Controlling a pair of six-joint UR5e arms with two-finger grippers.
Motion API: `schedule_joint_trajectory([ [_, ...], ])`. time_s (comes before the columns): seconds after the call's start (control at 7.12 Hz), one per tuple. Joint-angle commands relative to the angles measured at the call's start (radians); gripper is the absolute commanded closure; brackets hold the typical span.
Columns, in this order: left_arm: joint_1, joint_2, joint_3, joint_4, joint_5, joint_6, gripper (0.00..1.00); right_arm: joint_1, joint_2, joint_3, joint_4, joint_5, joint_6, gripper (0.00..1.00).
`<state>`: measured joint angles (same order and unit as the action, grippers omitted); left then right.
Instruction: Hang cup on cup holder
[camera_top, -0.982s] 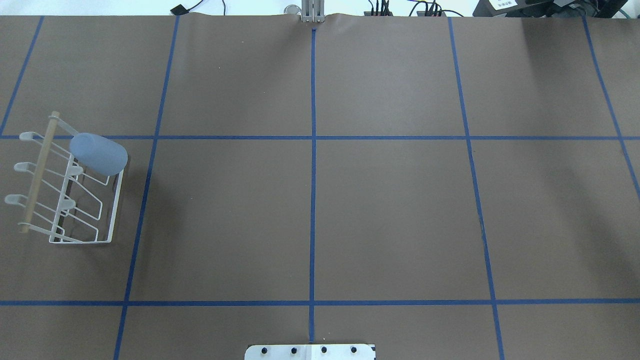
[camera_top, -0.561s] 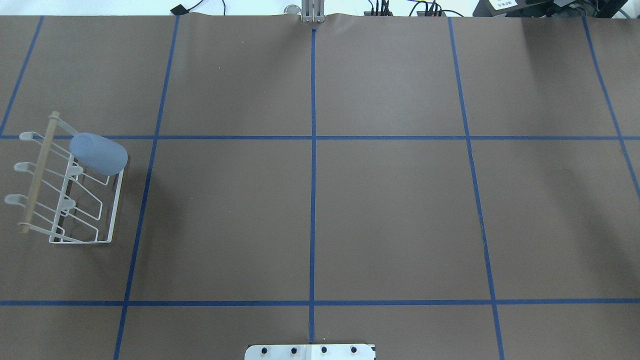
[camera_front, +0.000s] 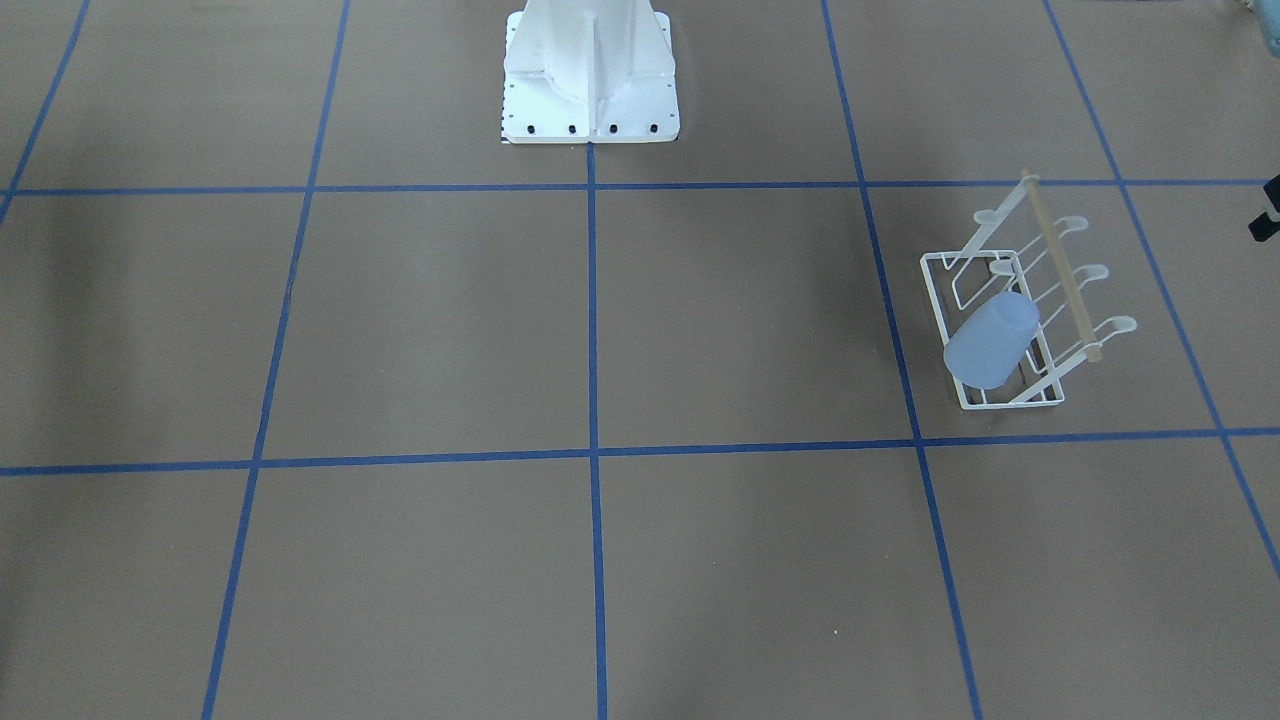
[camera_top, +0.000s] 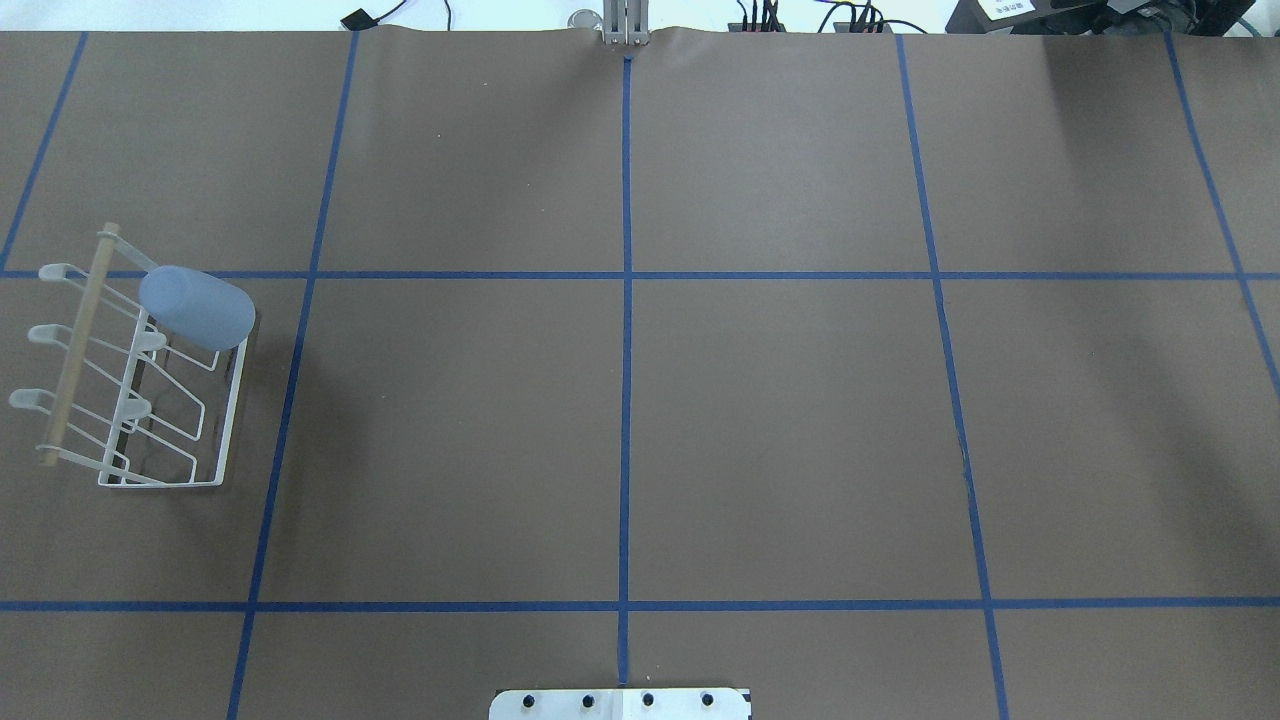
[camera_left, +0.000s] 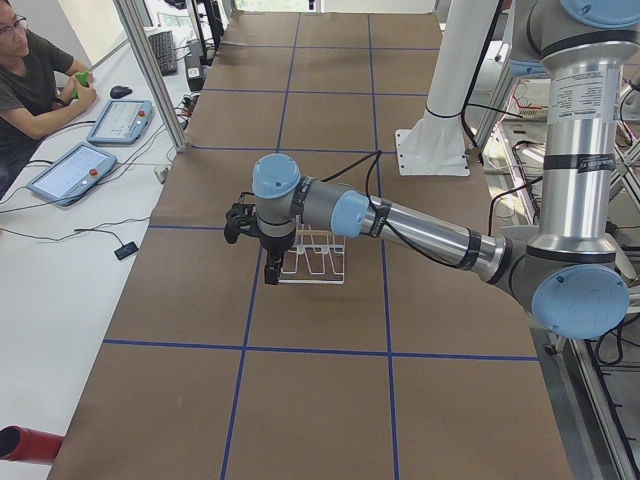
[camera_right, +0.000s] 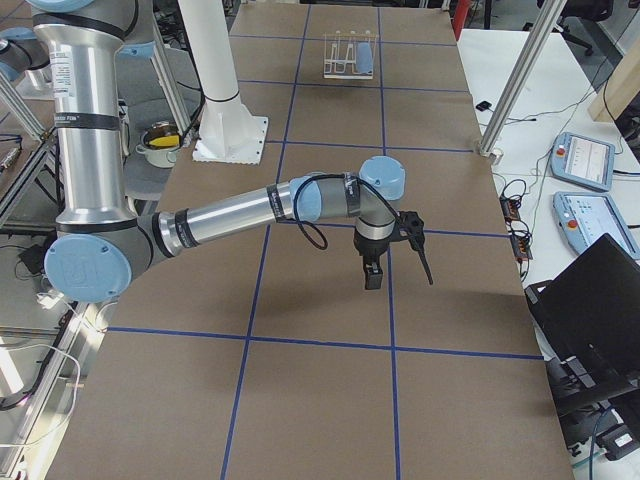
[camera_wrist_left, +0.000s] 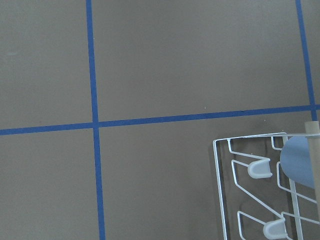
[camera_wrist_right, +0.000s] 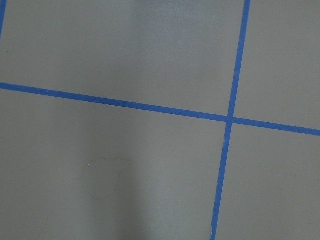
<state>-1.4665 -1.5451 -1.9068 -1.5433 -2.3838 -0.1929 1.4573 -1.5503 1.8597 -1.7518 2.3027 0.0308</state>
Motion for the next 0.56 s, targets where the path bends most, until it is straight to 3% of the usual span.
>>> schedule_joint_trajectory([
  [0.0,0.000,0.000,0.009,0.000,0.000,0.001,0.02,-0.002,-0.008,-0.008,0.000,0.000,-0.003,0.00],
  [0.42,0.002,-0.001,0.023,-0.001,0.001,0.001,0.02,0.000,-0.010,-0.017,0.000,-0.002,-0.002,0.00],
])
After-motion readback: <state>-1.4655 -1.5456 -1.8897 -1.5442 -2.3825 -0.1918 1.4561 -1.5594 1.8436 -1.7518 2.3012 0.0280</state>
